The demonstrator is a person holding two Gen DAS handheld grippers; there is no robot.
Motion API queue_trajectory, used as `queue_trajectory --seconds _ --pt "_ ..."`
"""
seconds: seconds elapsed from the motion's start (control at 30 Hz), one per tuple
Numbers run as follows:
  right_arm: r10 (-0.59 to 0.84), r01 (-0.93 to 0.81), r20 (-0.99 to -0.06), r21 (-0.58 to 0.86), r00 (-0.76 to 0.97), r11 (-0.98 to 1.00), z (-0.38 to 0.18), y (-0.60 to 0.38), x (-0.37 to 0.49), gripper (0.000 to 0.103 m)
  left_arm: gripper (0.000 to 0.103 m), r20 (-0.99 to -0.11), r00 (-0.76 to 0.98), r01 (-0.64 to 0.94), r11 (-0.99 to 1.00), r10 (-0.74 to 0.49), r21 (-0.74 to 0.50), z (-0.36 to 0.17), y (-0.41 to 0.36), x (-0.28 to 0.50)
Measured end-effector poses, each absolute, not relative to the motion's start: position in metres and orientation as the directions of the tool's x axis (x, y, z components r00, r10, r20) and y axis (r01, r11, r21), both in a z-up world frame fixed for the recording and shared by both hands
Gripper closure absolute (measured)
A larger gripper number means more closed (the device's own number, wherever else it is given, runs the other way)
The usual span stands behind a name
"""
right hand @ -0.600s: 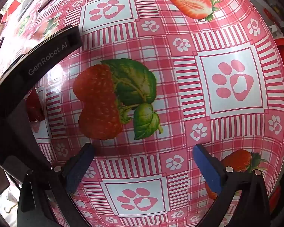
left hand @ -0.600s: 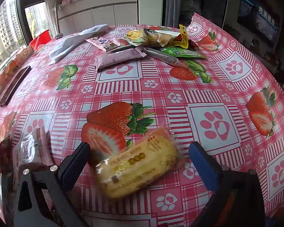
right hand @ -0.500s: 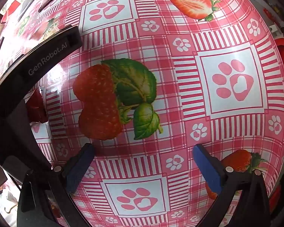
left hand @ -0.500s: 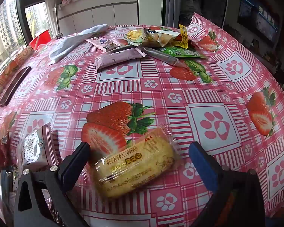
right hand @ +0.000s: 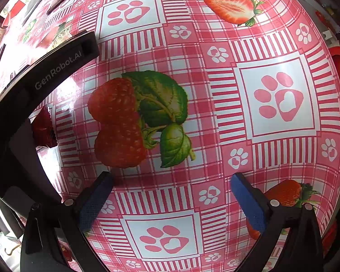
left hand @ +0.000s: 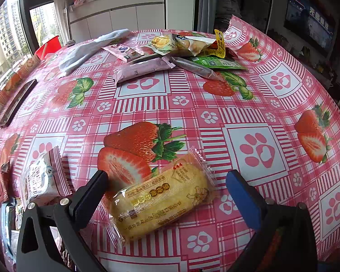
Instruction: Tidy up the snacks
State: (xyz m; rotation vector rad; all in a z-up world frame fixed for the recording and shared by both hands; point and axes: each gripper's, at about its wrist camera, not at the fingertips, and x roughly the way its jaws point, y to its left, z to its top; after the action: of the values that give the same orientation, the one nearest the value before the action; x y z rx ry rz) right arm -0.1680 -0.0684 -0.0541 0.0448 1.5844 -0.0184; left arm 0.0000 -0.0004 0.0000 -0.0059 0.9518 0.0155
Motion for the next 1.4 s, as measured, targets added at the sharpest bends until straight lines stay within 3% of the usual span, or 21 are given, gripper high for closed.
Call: queue_trajectory --seconds 0.63,0.87,1.03,1.2,1.4 --pt "0.008 0.040 -0.996 0.004 -0.090 0.999 -0.062 -0.072 -0.154 0.000 0.000 -0.815 0.579 -0.016 1.000 0.011 0.002 0.000 0.000 0.000" --pt "-0.002 0.040 -0.995 -0.007 -0.104 0.999 -0.066 -0.071 -0.152 0.000 0.000 -0.962 0.272 0.097 0.995 -0.035 -0.009 0.002 -0.006 0.020" --pt "-0.004 0.037 -0.991 -0.009 -0.136 0.999 -0.067 -0.069 -0.149 0.000 0.000 -0.956 0.290 0.078 0.997 -0.042 -0.021 0.045 0.035 -0.020" --pt "0.002 0.027 -0.991 -0.001 -0.135 1.000 -0.071 -0.069 -0.144 0.000 0.000 -0.987 0.157 -0.123 0.992 0.030 0.011 0.053 0.117 -0.092" --pt "-0.025 -0.044 -0.978 -0.017 -0.205 0.999 -0.076 -0.055 -0.130 0.000 0.000 -0.994 -0.019 -0.568 0.820 -0.103 -0.074 0.020 0.199 -0.163"
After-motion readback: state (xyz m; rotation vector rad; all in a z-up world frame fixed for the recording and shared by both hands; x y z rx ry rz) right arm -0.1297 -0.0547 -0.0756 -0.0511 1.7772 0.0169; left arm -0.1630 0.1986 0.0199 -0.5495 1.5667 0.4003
